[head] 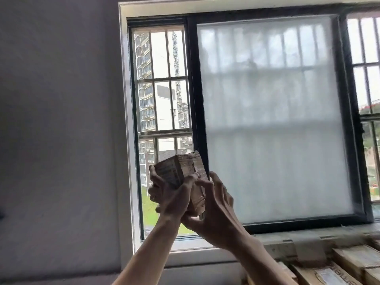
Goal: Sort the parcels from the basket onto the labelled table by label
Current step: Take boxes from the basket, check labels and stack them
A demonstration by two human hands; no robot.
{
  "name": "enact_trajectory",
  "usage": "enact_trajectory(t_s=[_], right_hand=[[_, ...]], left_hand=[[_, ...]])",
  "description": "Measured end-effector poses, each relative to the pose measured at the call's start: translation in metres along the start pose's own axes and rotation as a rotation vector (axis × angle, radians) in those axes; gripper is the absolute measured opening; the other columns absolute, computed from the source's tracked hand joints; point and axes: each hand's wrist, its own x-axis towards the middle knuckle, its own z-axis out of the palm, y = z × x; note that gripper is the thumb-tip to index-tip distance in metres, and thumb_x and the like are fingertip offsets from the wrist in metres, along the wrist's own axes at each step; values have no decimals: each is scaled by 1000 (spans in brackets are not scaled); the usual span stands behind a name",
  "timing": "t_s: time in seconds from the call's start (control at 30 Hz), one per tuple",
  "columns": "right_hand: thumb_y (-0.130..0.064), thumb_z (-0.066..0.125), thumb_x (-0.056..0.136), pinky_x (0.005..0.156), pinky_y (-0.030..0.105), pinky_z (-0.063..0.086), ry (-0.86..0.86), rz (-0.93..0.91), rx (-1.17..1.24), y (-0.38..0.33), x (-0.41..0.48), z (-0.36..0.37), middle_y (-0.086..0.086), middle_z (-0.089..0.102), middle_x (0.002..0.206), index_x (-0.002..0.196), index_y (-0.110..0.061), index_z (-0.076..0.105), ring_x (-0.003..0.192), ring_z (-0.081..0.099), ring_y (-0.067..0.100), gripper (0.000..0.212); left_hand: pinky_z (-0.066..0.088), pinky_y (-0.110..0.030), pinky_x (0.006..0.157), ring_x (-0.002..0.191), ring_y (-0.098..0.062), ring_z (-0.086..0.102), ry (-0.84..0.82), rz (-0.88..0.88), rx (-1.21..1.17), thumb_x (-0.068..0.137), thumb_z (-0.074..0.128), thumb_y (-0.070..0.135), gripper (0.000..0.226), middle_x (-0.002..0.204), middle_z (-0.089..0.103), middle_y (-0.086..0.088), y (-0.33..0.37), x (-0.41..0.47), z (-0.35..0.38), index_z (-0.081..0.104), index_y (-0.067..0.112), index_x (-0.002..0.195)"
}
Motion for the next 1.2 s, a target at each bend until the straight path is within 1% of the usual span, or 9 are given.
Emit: enact_trajectory(t_s=[0.1,0.27,0.37,0.43,0.57,0.73,0.83,1.03,1.2], right_hand=[[-51,76,77,93,45,54,116,54,72,1,1,7,-14,27,132,130,-38,29,113,54,20,72],[-45,76,83,76,32,60,130,145,196,5,8,8,-14,25,116,116,-36,31,105,53,16,57],[-29,74,84,69,18,56,169,219,340,13,11,2,-3,33,116,102,-43,26,108,49,14,53],[-27,70,79,71,13,54,185,274,462,19,14,-5,0,36,114,100,-40,26,111,47,14,50],[-31,68,71,91,43,61,191,318,703,29,14,-17,17,42,124,101,-41,30,121,56,34,49],[-21,65,72,83,35,61,175,366,998,24,15,-26,25,52,124,108,-23,29,98,73,21,51],[-18,63,72,86,40,60,182,341,1036,18,13,-30,30,54,123,106,-24,31,95,74,24,47],[-12,55,71,86,49,59,207,222,1080,3,11,-44,-13,72,84,108,-16,30,84,75,17,46],[-12,54,71,90,52,57,197,204,1079,-5,10,-49,-14,73,82,110,-16,29,83,73,15,46]], left_hand=[[49,-64,99,122,-40,54,-19,-48,-75,40,86,63,130,132,50,-16,-8,5,4,-1,65,137],[57,-33,73,118,-30,53,-112,-40,-101,56,96,51,133,128,41,-13,-5,-3,2,3,45,150],[53,-49,99,127,-33,52,-155,-1,-73,42,86,82,138,138,44,-12,-7,-1,-3,4,50,149],[51,-53,103,126,-35,56,-190,14,-105,53,81,80,127,144,47,-12,-8,-1,-6,7,47,149],[50,-32,85,121,-27,58,-258,31,-234,84,68,61,93,153,40,-14,-7,3,-13,16,29,153],[18,-60,124,145,-13,38,-436,68,-277,70,59,89,108,165,37,0,-4,1,-18,28,39,160],[48,-52,108,132,-25,59,-497,89,-313,93,43,68,74,144,62,-6,-1,-5,-17,44,25,154],[42,-50,112,134,-21,58,-514,200,-256,90,39,78,76,148,58,-1,7,-8,-14,40,37,154],[41,-48,112,136,-20,57,-544,236,-257,75,45,94,100,149,57,-1,10,-8,-16,42,33,155]])
